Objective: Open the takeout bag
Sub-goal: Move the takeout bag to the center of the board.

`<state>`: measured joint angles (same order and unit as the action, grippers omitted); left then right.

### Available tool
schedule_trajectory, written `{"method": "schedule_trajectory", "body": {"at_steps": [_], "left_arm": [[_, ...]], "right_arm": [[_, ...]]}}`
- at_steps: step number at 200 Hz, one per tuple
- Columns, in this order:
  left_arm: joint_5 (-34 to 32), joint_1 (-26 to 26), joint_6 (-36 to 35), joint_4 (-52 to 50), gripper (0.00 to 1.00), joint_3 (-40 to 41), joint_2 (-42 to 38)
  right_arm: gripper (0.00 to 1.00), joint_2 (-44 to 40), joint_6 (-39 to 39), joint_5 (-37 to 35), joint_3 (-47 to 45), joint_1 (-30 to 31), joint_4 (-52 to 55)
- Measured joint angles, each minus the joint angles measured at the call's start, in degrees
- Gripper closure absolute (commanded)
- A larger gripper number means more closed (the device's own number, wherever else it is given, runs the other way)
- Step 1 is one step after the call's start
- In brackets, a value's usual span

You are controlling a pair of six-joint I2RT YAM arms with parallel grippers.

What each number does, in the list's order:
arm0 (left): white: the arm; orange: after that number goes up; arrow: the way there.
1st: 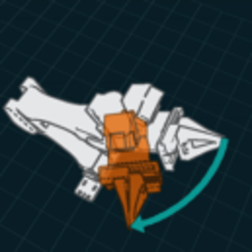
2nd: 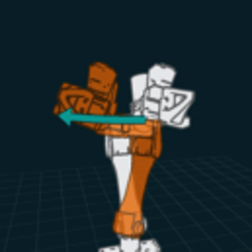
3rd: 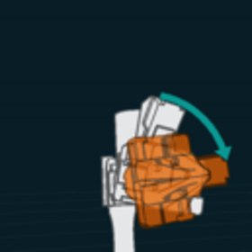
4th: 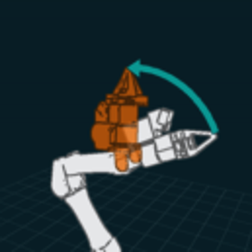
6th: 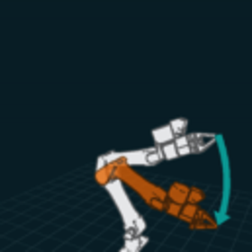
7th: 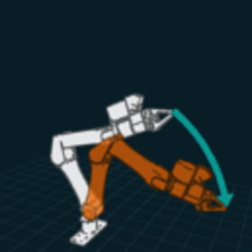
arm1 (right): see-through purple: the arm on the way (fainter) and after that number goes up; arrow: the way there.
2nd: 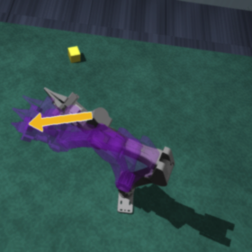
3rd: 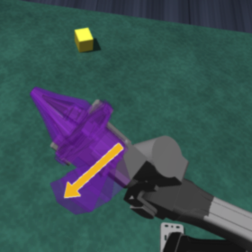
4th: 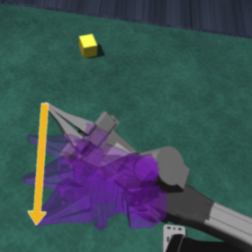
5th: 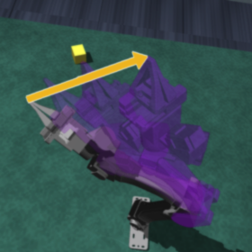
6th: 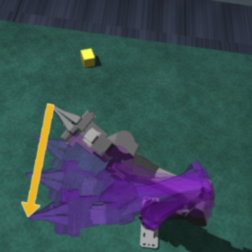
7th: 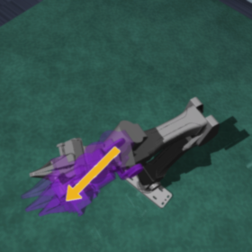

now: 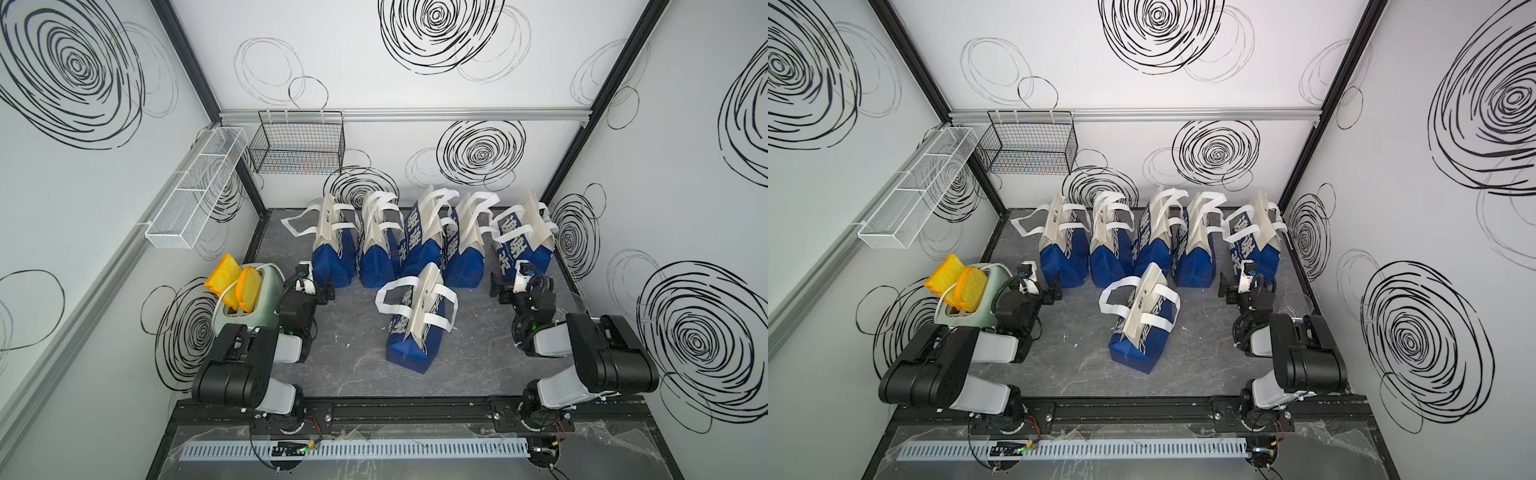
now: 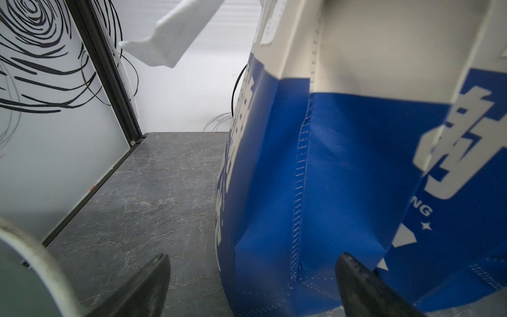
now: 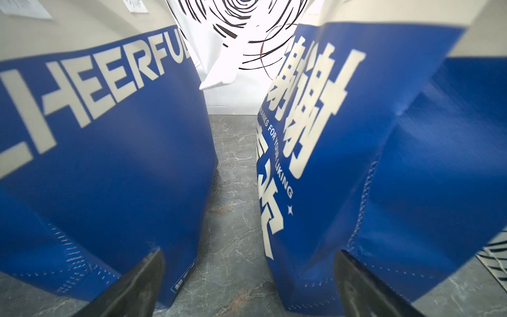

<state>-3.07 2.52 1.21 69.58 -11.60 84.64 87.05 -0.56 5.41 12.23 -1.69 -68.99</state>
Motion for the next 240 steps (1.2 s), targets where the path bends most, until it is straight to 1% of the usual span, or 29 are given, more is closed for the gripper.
{"method": "schedule_trajectory", "body": {"at_steps": [77, 146, 160, 177, 199, 219, 240], "left_arm": [[0.07, 0.04, 0.00, 0.02, 0.02, 0.00, 0.00], [1.55, -0.44, 0.02, 0.39, 0.02, 0.00, 0.00], [1.55, -0.44, 0.02, 0.20, 0.02, 0.00, -0.22], [1.55, -0.44, 0.00, -2.49, 0.02, -0.17, -2.64], [1.55, -0.44, 0.31, -8.70, 0.02, -0.92, -10.34], [1.90, 0.00, 1.38, -18.78, 0.02, -4.46, -18.56], [2.99, 1.40, 1.81, -30.18, 0.02, -9.70, -26.16]], "right_arm": [[0.01, 0.00, 0.00, 0.00, 0.00, 0.00, -0.02], [0.01, 0.00, 0.00, 0.00, 0.00, 0.00, -0.02], [0.01, -0.11, -0.04, -1.16, 0.04, 0.26, 0.15], [0.01, -3.58, -0.04, -3.98, 2.32, 1.20, 7.67], [0.01, -12.55, -2.10, -7.28, 9.29, 1.90, 21.14], [0.01, -21.75, -8.59, -10.34, 16.44, 1.42, 35.06], [0.01, -29.79, -13.05, -10.32, 22.73, -0.02, 48.74]]}}
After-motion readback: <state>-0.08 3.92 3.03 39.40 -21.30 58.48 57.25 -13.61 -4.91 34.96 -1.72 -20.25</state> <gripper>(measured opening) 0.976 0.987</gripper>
